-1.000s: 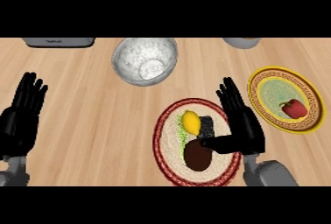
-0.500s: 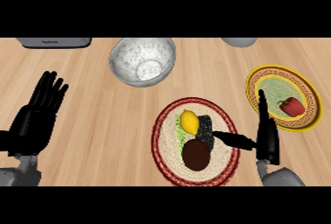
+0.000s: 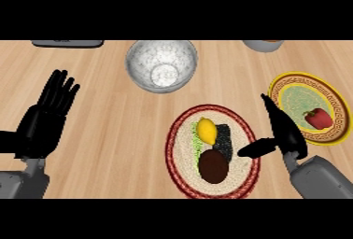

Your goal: Pick the cupcake from the placemat and place it in the bowl

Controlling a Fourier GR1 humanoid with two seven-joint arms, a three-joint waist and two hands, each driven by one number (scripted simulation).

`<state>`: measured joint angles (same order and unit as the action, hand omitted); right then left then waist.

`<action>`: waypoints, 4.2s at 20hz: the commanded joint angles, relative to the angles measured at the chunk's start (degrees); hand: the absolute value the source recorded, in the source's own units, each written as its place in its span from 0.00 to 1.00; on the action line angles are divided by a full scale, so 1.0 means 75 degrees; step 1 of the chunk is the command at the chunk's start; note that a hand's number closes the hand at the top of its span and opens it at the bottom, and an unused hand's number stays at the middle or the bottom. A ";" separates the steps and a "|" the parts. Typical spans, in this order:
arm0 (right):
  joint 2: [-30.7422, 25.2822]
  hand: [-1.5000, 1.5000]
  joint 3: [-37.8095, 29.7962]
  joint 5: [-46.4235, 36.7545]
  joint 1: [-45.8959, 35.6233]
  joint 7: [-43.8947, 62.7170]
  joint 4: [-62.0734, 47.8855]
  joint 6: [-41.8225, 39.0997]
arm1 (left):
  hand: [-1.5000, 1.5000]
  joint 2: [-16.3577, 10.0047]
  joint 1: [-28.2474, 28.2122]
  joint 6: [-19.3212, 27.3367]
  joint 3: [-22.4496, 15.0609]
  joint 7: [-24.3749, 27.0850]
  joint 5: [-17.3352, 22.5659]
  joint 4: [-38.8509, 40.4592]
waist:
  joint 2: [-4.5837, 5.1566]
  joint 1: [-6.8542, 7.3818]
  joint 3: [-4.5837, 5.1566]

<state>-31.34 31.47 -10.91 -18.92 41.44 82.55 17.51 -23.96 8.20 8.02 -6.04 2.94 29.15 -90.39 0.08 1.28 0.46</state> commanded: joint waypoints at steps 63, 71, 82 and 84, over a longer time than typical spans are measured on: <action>0.2370 1.00 0.1098 -0.1025 -0.0783 0.2789 -0.0298 -0.4491 | 0.50 0.0737 -0.0083 -0.1219 0.1256 -0.0210 -0.0609 0.0365 | -0.0012 -0.0165 -0.0057; 0.4130 1.00 0.2360 -0.1938 -0.3061 0.1843 -0.1658 -0.3719 | 0.50 0.0801 0.0584 -0.1090 0.0889 -0.0759 -0.0754 0.0076 | 0.0111 0.0442 -0.0065; 0.4174 1.00 0.3259 -0.1338 -0.6008 0.2276 -0.2598 -0.1914 | 0.50 0.1005 0.0618 -0.1119 0.0877 -0.0594 -0.0848 0.0386 | 0.0050 0.0435 -0.0048; 0.4175 1.00 0.3256 -0.1445 -0.6449 0.2982 -0.2510 -0.1630 | 0.50 0.0811 0.0431 -0.1263 0.1024 -0.0719 -0.0686 0.0192 | 0.0004 0.0476 -0.0047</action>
<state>-0.37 54.84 -21.46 -61.44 56.87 63.93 0.07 -16.76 11.77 -0.87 0.34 -1.43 23.01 -88.30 0.50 5.12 0.11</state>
